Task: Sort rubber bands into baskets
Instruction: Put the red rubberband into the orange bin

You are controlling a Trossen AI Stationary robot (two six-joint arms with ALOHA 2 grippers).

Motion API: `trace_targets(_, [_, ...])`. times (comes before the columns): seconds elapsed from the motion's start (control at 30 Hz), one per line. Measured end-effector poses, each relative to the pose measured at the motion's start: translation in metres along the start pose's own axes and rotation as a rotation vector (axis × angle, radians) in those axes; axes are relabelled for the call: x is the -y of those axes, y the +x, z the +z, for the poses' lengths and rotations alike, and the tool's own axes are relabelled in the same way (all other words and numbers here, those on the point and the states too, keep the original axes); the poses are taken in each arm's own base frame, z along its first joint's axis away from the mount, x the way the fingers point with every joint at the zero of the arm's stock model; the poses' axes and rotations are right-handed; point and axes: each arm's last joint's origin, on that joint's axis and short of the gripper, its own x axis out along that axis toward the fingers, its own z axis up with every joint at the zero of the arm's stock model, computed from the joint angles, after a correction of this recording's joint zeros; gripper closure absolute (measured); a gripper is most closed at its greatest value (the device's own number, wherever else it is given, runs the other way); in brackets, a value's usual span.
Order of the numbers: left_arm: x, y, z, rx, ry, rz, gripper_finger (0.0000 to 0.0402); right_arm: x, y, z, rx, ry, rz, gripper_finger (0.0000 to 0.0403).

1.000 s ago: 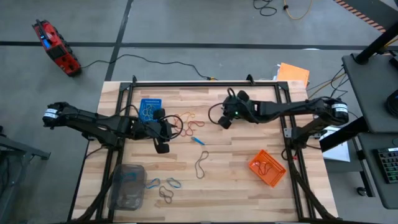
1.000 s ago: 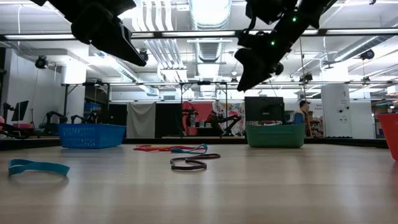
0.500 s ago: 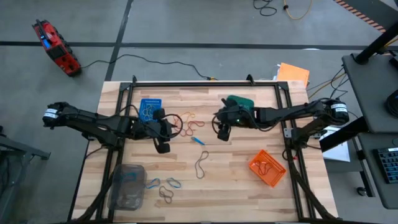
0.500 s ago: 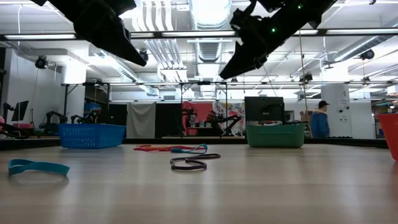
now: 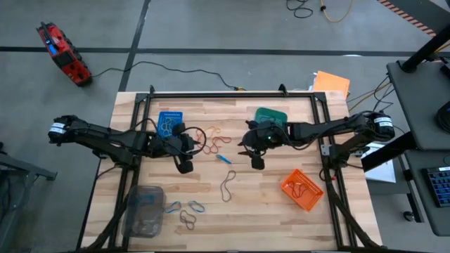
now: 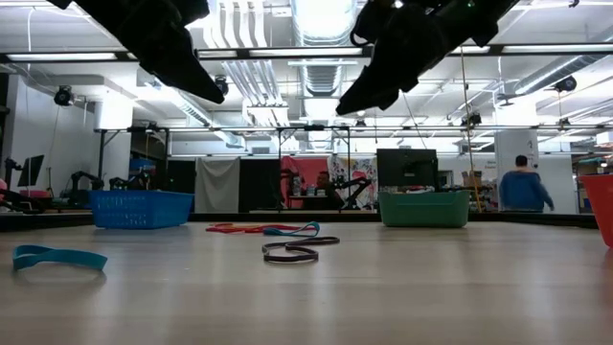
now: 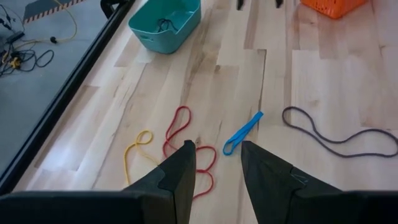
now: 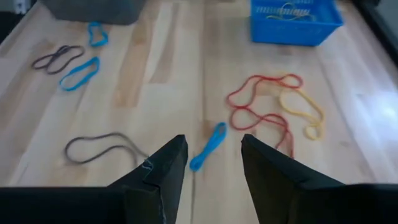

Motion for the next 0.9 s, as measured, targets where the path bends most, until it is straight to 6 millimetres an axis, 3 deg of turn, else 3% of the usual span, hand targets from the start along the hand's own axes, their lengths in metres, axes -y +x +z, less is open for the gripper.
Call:
trace_targets(0.23, [0.000, 0.002, -0.003, -0.007, -0.024, 0.000, 0.0288, -0.001, 0.000, -0.005, -0.042, 0.028, 0.011, 0.0272])
trace_targets(0.6, [0.004, 0.018, -0.035, 0.018, -0.043, -0.003, 0.0288, -0.001, 0.001, -0.006, -0.048, 0.018, 0.011, 0.0285])
trace_targets(0.9, [0.005, 0.024, -0.048, 0.026, -0.060, -0.004, 0.0288, -0.001, -0.002, -0.005, -0.043, 0.011, 0.001, 0.0287])
